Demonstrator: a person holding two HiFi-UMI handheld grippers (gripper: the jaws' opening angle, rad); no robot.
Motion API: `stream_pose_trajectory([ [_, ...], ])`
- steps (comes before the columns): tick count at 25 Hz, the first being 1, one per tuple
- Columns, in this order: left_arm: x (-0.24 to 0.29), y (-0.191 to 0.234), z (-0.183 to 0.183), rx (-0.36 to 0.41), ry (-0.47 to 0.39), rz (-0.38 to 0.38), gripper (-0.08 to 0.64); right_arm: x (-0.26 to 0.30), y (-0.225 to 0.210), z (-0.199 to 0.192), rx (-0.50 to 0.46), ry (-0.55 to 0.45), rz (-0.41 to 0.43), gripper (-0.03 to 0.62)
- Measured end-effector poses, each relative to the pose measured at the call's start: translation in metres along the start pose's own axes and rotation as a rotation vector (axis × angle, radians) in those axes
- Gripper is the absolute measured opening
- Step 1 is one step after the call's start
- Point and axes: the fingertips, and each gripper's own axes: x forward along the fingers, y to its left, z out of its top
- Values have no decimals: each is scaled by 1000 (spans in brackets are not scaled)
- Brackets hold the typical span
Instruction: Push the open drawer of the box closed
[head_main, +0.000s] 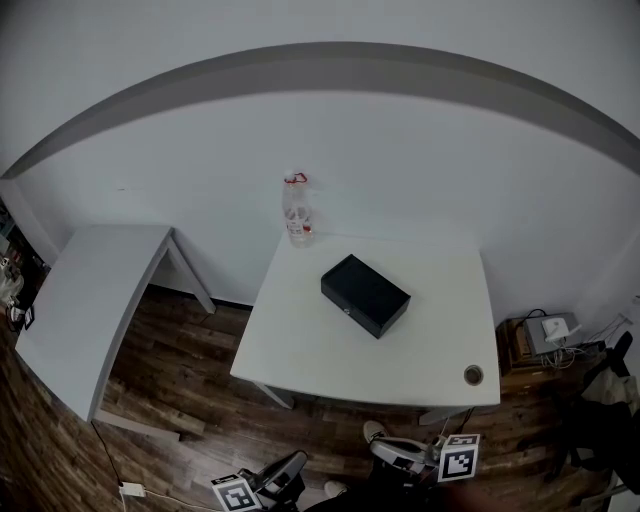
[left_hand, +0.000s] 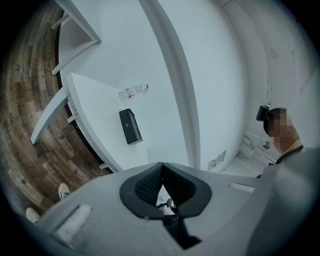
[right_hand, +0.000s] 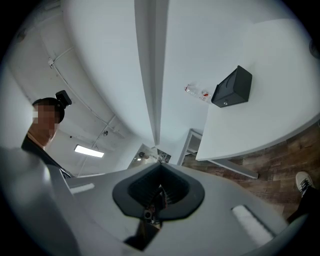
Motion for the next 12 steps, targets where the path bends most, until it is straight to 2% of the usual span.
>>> stream_pose_trajectory([
  [12, -10, 4, -1, -17, -19, 10, 2, 9, 11, -8, -13, 40, 19, 3],
])
